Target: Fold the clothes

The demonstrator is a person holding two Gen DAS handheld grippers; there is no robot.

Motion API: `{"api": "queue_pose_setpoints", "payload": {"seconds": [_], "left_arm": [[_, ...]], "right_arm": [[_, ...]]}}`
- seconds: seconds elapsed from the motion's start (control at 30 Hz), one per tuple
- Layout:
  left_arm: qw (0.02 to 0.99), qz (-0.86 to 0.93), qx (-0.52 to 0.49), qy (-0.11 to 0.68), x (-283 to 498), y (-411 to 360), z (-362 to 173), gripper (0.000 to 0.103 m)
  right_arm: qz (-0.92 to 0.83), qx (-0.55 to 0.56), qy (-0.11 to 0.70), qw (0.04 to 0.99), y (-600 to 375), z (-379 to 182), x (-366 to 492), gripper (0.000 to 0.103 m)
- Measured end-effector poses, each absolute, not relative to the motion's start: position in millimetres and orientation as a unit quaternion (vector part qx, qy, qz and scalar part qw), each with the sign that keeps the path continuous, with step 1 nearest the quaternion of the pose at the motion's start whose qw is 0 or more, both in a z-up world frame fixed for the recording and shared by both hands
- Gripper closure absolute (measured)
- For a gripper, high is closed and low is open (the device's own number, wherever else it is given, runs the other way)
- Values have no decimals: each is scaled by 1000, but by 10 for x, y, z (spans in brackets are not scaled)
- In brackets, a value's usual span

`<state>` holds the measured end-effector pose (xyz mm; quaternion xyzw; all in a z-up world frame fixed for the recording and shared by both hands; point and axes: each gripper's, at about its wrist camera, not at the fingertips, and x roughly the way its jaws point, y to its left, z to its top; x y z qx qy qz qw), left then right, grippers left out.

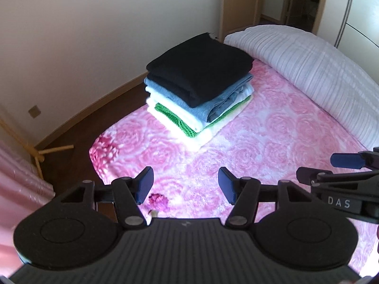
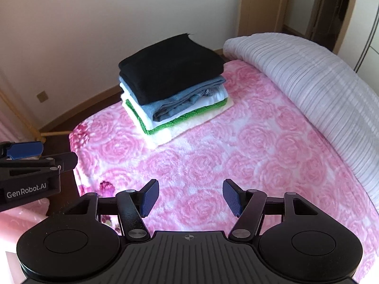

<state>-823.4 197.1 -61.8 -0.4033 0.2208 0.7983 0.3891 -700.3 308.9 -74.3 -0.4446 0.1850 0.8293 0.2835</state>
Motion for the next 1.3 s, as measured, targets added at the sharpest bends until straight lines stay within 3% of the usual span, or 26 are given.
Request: {"api": "queue_pose_setpoints", "payload": {"seconds": [1.3], "left_arm": [[353,775,-457,257,-8399,2914,-1106,47]], "right_arm": [[796,-497,228,260,4184,-1359,-7461,40]]}}
